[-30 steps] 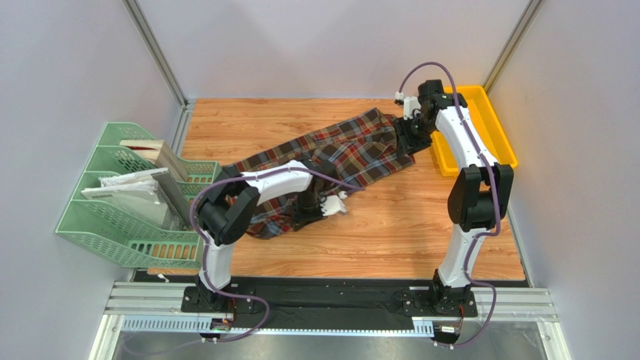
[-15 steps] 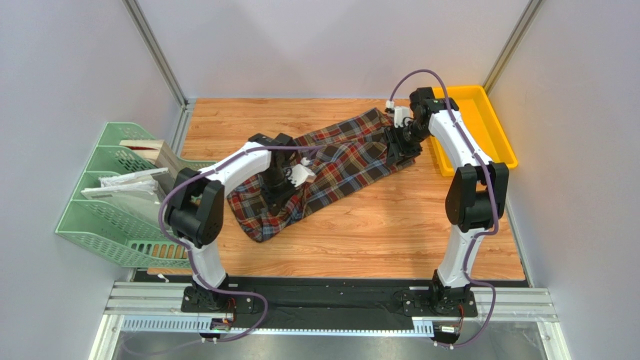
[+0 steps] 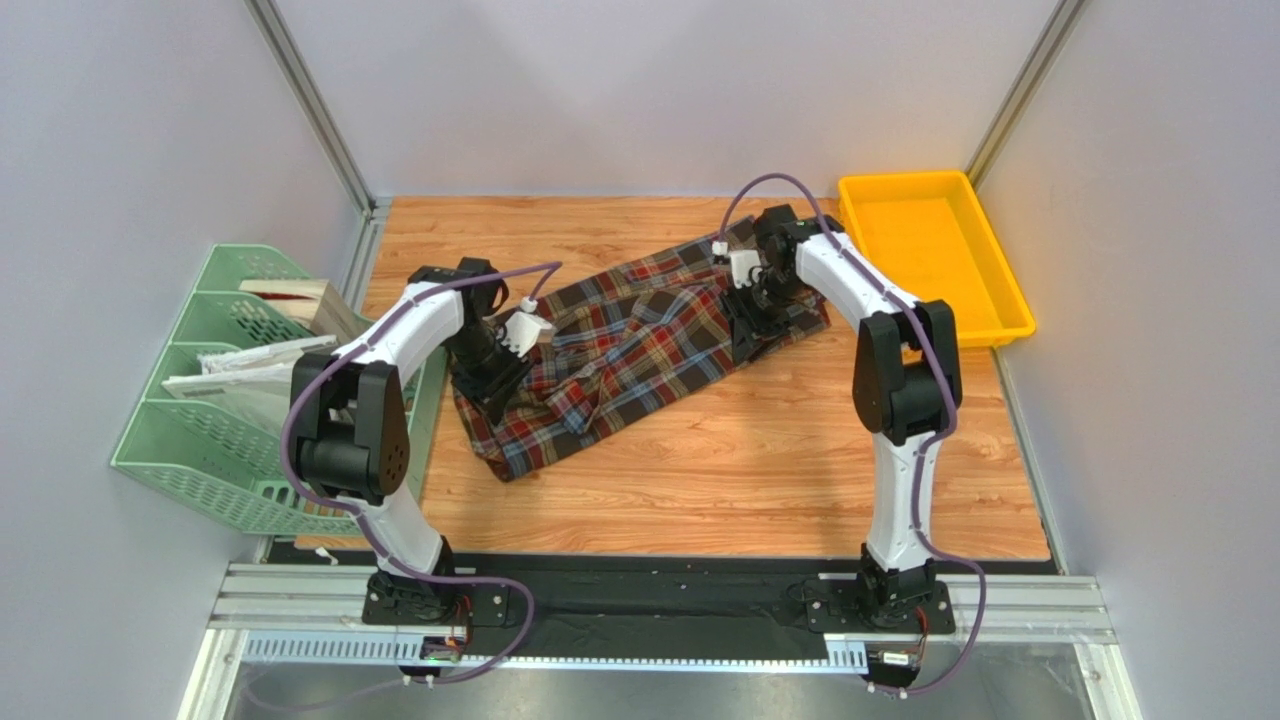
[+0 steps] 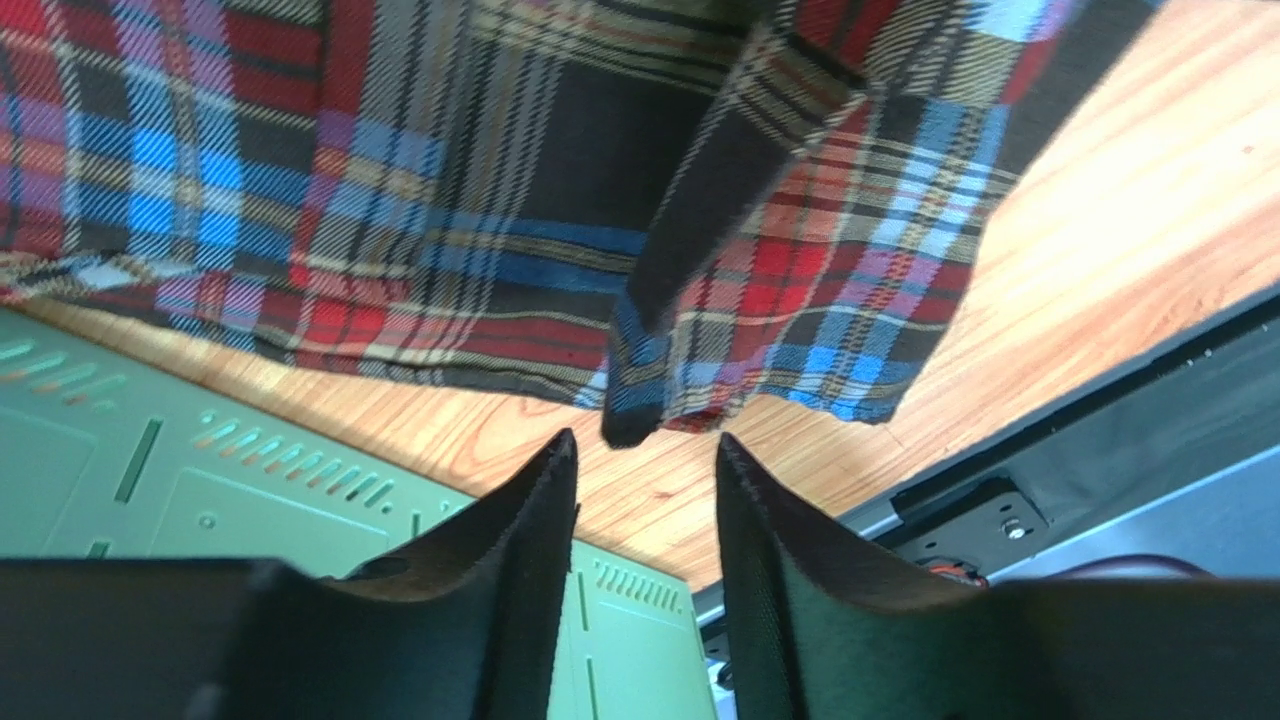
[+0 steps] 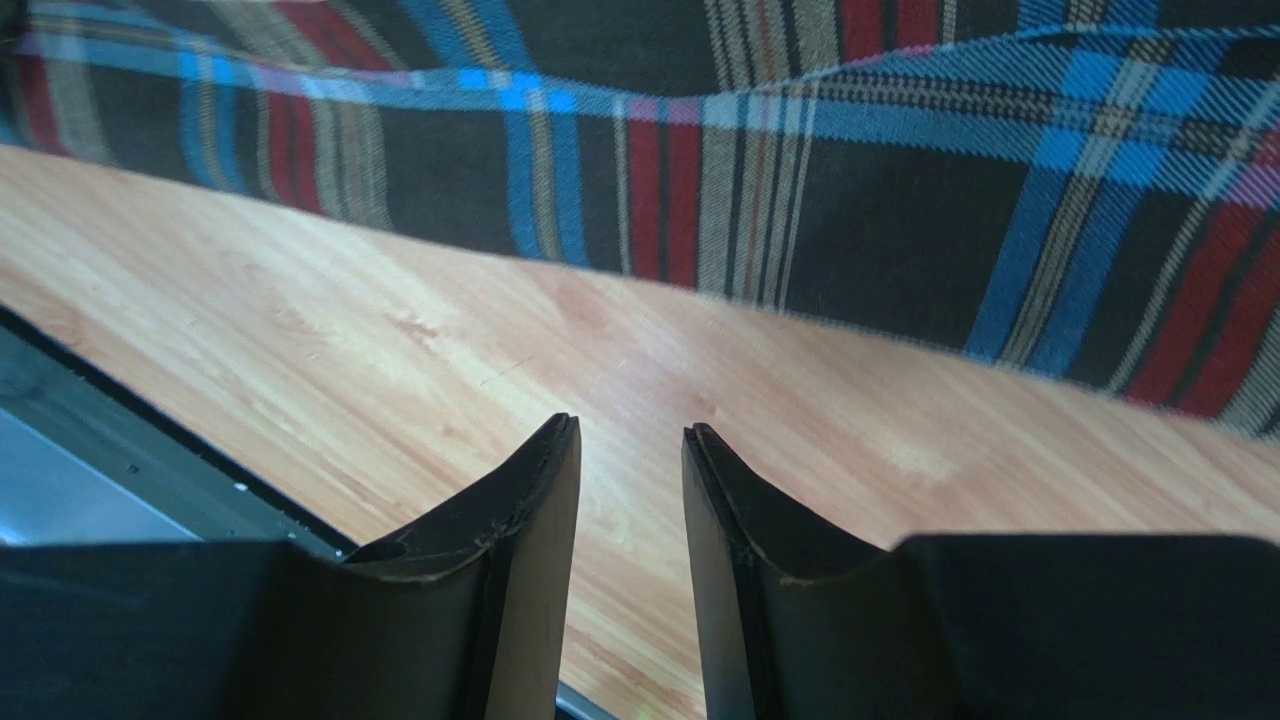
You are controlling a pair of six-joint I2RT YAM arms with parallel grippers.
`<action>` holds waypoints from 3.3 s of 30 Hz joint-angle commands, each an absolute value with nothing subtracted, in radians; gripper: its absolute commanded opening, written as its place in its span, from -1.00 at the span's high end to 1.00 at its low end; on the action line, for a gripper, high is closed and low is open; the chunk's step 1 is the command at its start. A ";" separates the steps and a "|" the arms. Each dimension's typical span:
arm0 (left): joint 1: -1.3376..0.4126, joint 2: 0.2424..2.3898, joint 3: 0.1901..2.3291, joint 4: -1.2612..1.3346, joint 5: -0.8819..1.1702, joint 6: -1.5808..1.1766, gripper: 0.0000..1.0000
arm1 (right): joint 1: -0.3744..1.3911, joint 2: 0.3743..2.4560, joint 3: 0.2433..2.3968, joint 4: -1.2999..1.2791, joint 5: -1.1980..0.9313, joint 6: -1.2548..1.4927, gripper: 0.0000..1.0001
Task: Fold and stack the long sleeve shirts
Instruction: Fold the shirt
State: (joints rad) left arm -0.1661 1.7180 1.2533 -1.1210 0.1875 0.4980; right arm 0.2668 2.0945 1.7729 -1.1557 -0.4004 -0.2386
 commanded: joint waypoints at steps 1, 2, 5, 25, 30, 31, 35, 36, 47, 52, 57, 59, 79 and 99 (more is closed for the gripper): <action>-0.175 1.654 1.233 -1.132 0.267 0.575 0.03 | 0.294 2.141 1.805 -1.095 -0.354 -0.226 0.29; -0.175 1.651 1.229 -1.128 0.282 0.574 0.00 | 0.301 2.166 1.807 -1.086 -0.344 -0.230 0.31; -0.175 1.655 1.223 -1.085 0.276 0.557 -0.08 | 0.316 2.209 1.801 -1.062 -0.285 -0.233 0.34; -0.181 2.041 1.569 -0.956 0.014 0.568 0.47 | 0.293 2.531 2.273 -1.011 0.139 -0.313 0.39; -0.264 2.039 1.449 -0.995 -0.037 0.592 0.82 | 0.275 2.488 2.275 -0.985 0.175 -0.357 0.35; -0.294 2.031 1.427 -1.003 -0.035 0.588 0.87 | 0.270 2.471 2.263 -0.983 0.169 -0.360 0.33; -0.380 1.979 1.329 -1.064 0.037 0.529 0.95 | 0.259 2.329 2.145 -0.985 0.088 -0.365 0.22; -0.403 1.952 1.289 -1.071 0.058 0.516 0.95 | 0.256 2.271 2.090 -0.988 0.072 -0.364 0.20; -0.540 1.774 1.246 -1.065 0.491 0.272 0.68 | 0.238 1.861 1.663 -1.100 -0.429 -0.279 0.16; -0.485 1.504 1.158 -0.941 0.745 0.169 0.10 | 0.244 1.709 1.488 -1.050 -0.645 -0.204 0.17; -0.500 1.387 1.039 -0.755 0.775 0.025 0.00 | 0.340 1.655 1.453 -0.936 -0.693 -0.054 -0.08; -0.499 1.368 1.003 -0.704 0.746 -0.021 0.00 | 0.385 1.687 1.482 -0.922 -0.657 -0.013 -0.23; -0.471 1.155 0.739 -0.419 0.680 -0.241 -0.05 | 0.756 1.654 1.220 -0.616 -0.169 -0.236 -0.50; -0.359 1.034 0.611 -0.339 0.666 -0.561 -0.27 | 0.997 1.609 0.989 -0.284 0.146 -0.578 -0.54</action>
State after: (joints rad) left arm -0.3618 1.0813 0.6384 -0.3538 0.6498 -0.5018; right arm 0.9806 1.6276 0.9989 -0.3569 0.1135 -0.5091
